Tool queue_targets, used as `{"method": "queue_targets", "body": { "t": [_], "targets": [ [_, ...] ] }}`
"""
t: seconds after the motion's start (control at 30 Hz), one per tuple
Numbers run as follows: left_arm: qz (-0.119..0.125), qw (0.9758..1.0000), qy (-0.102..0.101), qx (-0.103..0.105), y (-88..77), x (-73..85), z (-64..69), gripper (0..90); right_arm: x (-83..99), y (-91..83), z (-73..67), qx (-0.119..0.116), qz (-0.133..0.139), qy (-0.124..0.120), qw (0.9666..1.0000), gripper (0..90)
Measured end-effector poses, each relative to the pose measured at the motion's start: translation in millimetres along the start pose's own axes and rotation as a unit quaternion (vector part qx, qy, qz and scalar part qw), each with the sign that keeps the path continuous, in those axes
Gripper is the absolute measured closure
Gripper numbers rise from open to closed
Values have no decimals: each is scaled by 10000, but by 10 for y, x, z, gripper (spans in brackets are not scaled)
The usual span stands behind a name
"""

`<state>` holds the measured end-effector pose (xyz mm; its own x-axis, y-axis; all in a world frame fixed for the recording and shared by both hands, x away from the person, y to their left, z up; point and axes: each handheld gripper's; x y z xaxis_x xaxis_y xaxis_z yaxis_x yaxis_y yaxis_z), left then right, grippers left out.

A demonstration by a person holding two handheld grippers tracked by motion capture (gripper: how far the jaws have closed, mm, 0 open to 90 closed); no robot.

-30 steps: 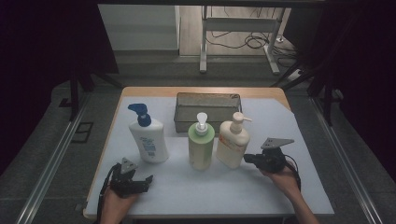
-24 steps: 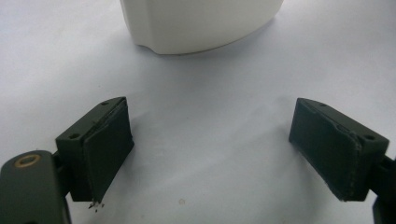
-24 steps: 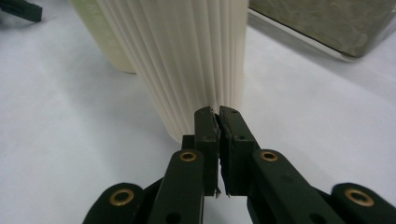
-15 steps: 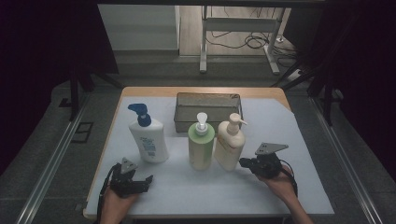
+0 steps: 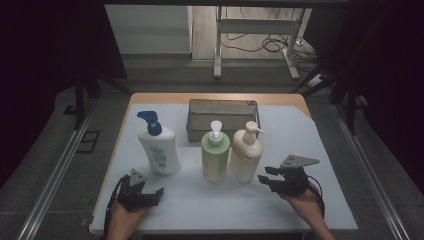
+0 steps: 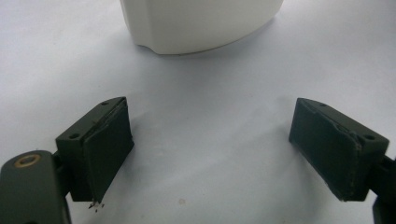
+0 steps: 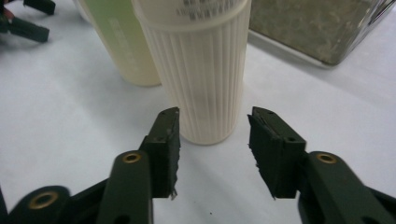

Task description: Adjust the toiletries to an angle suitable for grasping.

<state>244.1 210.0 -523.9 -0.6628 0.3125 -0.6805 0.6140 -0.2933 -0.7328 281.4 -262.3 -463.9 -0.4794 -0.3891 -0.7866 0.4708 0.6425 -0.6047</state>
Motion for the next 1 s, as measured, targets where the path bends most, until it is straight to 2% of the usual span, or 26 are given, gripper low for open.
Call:
{"method": "queue_targets", "body": {
  "t": [0.07,0.43,0.83,1.0],
  "targets": [
    [0,10000,0,0,0,0,0,127,-35,-25,-26,55,29,10,10000,453],
    [0,10000,1,0,0,0,0,127,-253,-80,-117,169,164,84,9997,323],
    [5,10000,-9,4,0,0,0,127,-483,-48,-220,303,152,-80,9994,246],
    [7,10000,6,0,1,-1,-3,127,-570,-6,-240,376,176,-67,9991,216]
  ]
}}
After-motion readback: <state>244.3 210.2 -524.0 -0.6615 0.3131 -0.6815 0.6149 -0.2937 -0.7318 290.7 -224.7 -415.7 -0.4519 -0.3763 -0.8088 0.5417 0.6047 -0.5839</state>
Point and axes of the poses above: each handheld gripper's, and its own axes: y roughly forward along the jaws, x roughly out of its underside, z roughly to its right, and after that the axes turned 2 degrees about -x, right-handed
